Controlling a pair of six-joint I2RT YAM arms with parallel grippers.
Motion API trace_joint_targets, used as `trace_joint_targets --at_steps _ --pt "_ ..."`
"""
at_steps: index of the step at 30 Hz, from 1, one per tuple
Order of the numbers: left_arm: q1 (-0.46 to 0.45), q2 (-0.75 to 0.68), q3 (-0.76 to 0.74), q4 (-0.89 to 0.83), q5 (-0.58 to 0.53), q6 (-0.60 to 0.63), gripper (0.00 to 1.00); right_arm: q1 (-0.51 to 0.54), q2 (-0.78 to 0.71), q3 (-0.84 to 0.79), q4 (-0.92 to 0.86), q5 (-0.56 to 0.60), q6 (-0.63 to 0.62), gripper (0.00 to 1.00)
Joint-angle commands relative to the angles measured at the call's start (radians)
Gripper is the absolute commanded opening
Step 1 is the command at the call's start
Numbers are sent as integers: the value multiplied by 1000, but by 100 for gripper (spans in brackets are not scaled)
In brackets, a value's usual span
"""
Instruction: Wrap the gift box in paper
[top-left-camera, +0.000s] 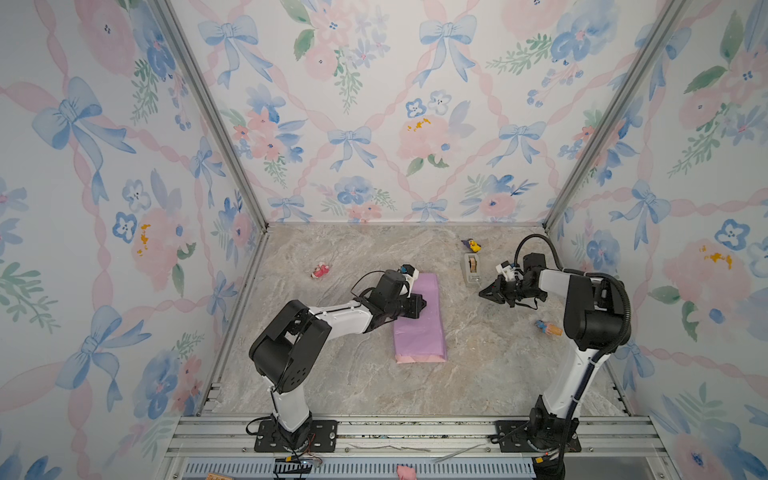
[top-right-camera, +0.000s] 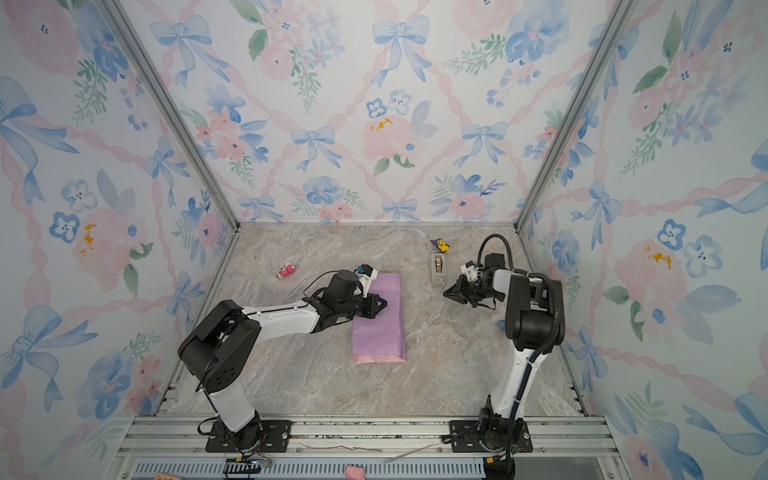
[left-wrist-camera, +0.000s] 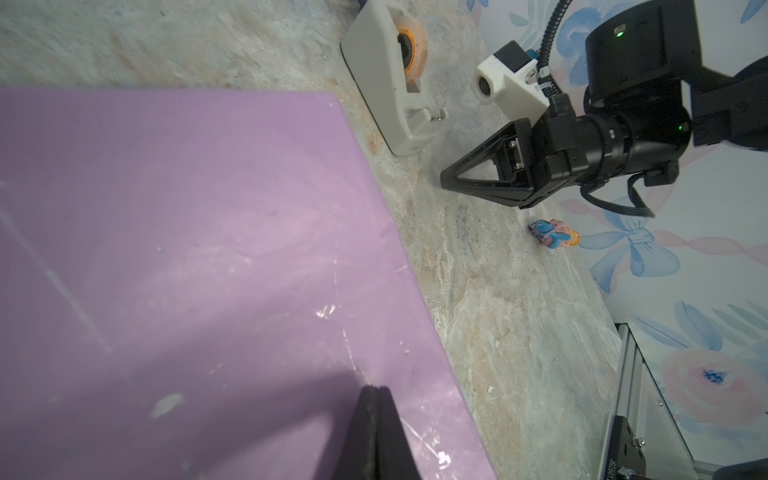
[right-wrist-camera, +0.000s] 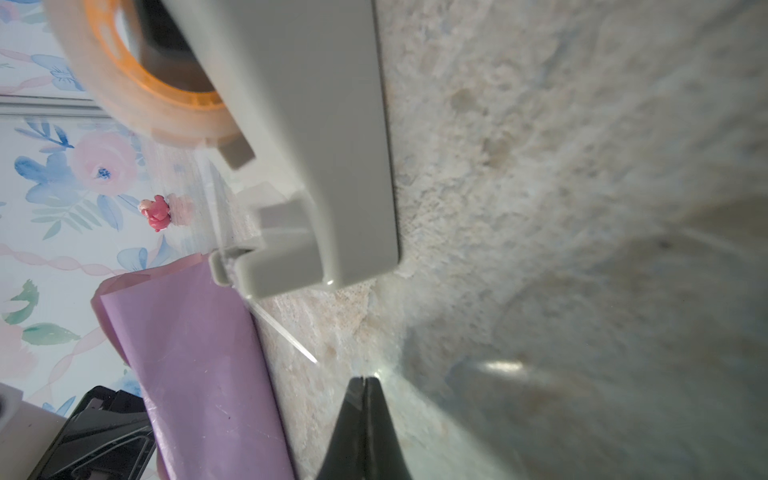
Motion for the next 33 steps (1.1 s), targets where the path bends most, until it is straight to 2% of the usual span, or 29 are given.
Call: trace_joint_targets --at_steps 1,12,24,33 --pt "-10 8 -32 -124 -22 12 6 5 35 2 -182 140 -21 0" --pt "-10 11 -33 -124 -20 14 5 48 35 43 -261 247 -33 0" --pt "-10 12 -37 -117 -15 14 5 70 20 35 -317 309 -42 0" --pt "-10 9 -44 -112 -16 14 5 106 13 47 -325 390 -7 0"
